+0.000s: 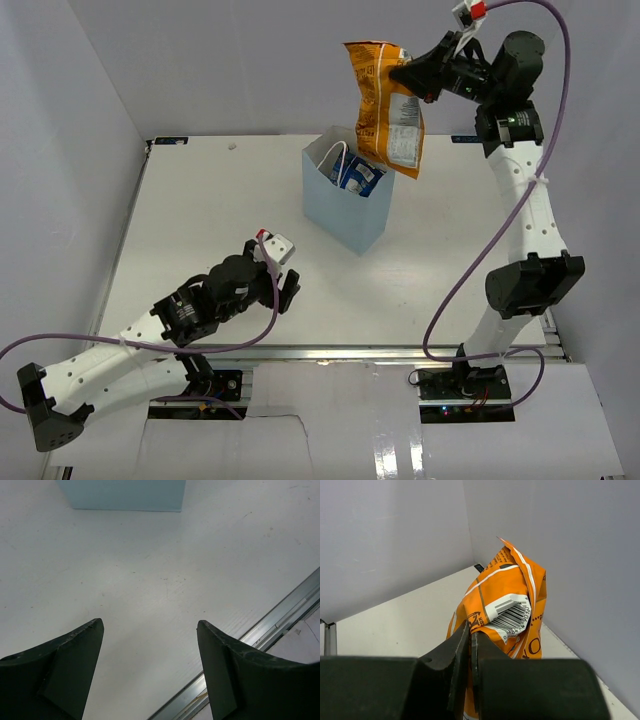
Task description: Place the snacks into the paper bag
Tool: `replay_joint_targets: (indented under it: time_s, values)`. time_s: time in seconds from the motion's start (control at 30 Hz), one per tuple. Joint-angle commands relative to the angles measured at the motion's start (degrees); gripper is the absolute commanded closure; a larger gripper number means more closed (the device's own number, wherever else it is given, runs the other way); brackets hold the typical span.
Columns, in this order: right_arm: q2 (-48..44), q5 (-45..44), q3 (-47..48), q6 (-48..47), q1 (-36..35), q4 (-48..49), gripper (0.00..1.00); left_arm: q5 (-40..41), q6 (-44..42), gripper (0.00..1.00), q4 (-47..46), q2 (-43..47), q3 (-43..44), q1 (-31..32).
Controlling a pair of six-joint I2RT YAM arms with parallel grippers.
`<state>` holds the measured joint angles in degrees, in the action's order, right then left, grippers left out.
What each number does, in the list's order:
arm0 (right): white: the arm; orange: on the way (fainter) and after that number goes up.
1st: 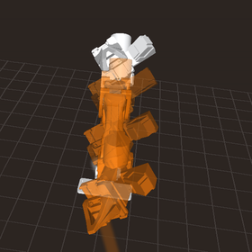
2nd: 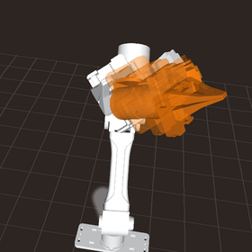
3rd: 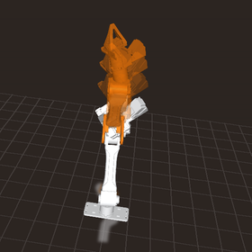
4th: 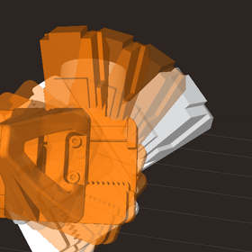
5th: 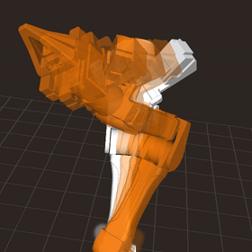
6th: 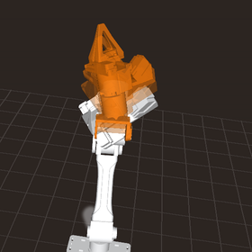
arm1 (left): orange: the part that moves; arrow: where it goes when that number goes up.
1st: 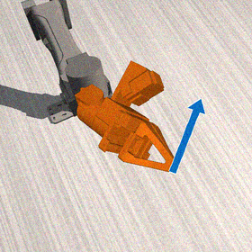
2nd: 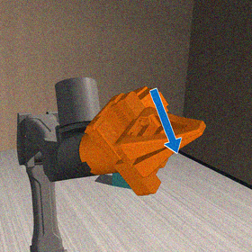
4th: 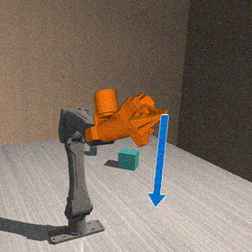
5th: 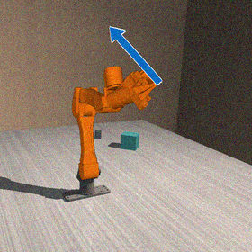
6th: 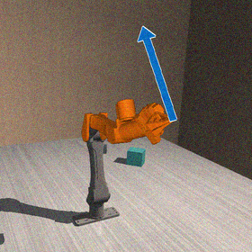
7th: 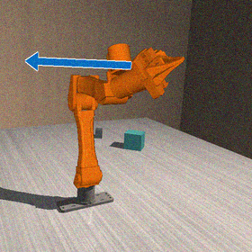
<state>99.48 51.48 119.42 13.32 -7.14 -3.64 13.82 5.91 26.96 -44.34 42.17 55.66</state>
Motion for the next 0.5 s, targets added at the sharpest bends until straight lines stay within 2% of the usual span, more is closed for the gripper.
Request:
replay_joint_targets:
  time_s: [0.0, 0.1, 0.27, 0.47]
  values:
    - [1.5, -5.2, 3.4, -2.6, -2.6, 2.5, 0.92, 3.4, -0.1, 0.14, -0.2, 1.1, -0.7, -0.1]
    - [3.4, -9.3, 3.2, -7.2, -7.4, 0.6, 0.92, 4.6, -0.3, 0.13, -0.1, 2.5, -0.9, -0.1]
    - [3.8, -21.8, -0.1, -15.3, -13.6, -0.1, 0.92, 5.4, -0.4, 0.12, -0.1, 4.3, -1.3, -0.1]
    - [1.4, -30.3, -10.9, -14.0, -15.3, 6.7, 0.92, 4.9, -0.6, 0.11, -0.2, 5.5, -1.4, -0.1]
